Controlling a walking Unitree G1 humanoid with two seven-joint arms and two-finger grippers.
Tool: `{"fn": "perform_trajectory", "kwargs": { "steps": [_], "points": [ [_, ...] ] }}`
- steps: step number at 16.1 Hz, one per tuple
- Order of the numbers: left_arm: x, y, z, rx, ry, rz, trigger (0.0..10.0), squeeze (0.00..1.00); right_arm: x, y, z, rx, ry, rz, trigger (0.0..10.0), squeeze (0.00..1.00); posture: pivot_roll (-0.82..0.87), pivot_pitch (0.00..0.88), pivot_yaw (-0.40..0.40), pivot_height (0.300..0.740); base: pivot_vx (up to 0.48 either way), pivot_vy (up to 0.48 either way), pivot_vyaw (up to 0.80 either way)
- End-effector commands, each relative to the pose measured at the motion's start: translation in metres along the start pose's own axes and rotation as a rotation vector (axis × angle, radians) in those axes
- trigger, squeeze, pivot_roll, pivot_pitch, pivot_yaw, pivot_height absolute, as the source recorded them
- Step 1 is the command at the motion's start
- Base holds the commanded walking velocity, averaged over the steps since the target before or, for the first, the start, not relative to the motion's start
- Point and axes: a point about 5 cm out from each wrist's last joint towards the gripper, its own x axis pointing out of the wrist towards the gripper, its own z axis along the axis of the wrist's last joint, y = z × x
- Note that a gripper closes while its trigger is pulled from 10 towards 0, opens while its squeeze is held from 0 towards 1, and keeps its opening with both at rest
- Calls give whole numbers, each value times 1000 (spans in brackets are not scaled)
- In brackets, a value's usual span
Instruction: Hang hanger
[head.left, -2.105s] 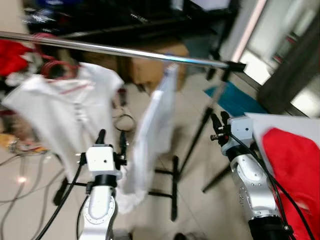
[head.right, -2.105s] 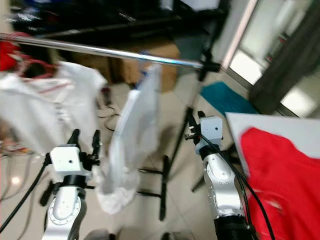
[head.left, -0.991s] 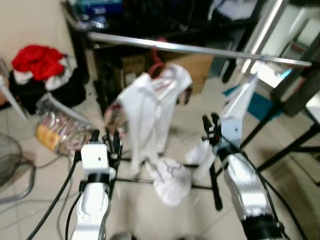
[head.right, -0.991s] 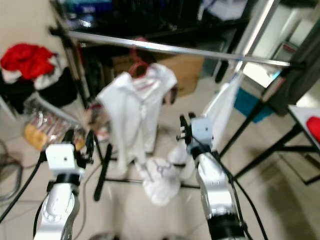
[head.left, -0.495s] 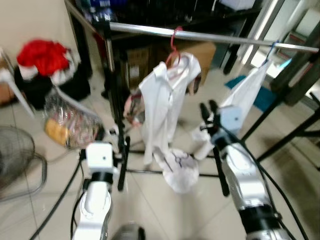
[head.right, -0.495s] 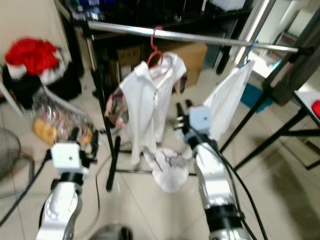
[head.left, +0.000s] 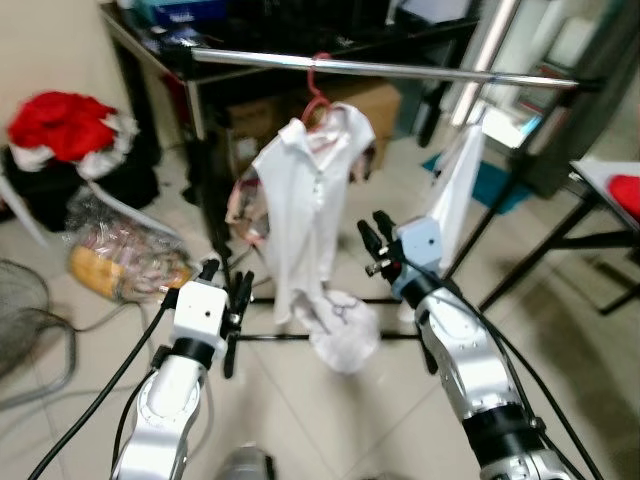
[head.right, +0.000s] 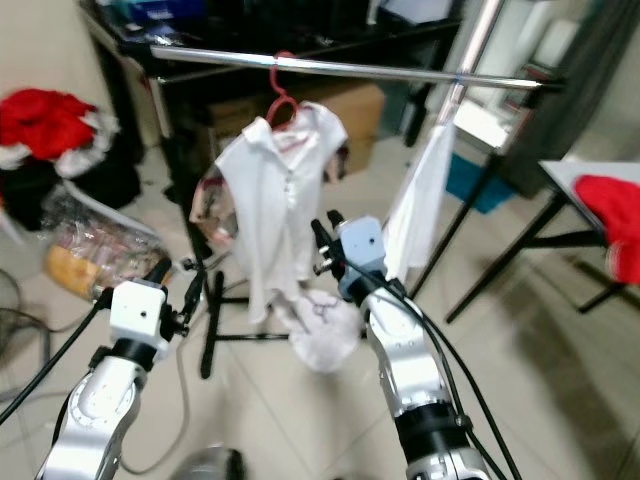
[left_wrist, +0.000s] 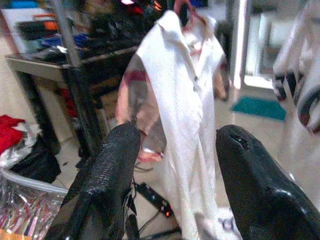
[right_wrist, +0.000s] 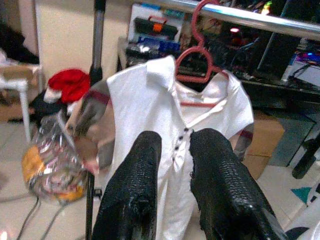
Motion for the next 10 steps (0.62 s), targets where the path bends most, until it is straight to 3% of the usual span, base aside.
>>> {"fn": "perform_trajectory", "kwargs": {
  "steps": [1, 3, 10],
  "points": [
    [-3, -5, -7, -40, 30, 16, 10000, 0, 1, 0, -3, -16, 16, 18, 10000, 0, 120, 26, -61, 740, 0, 0, 0],
    [-8, -11, -13, -139, 53, 87, 10000, 0, -6, 2, -23, -37, 97, 46, 10000, 0, 120, 26, -61, 740, 0, 0, 0],
    [-14, -3, -19, -199, 59, 205, 10000, 0, -18, 5, -49, -98, 183, 121, 10000, 0, 125, 27, -67, 740, 0, 0, 0]
  ]
}}
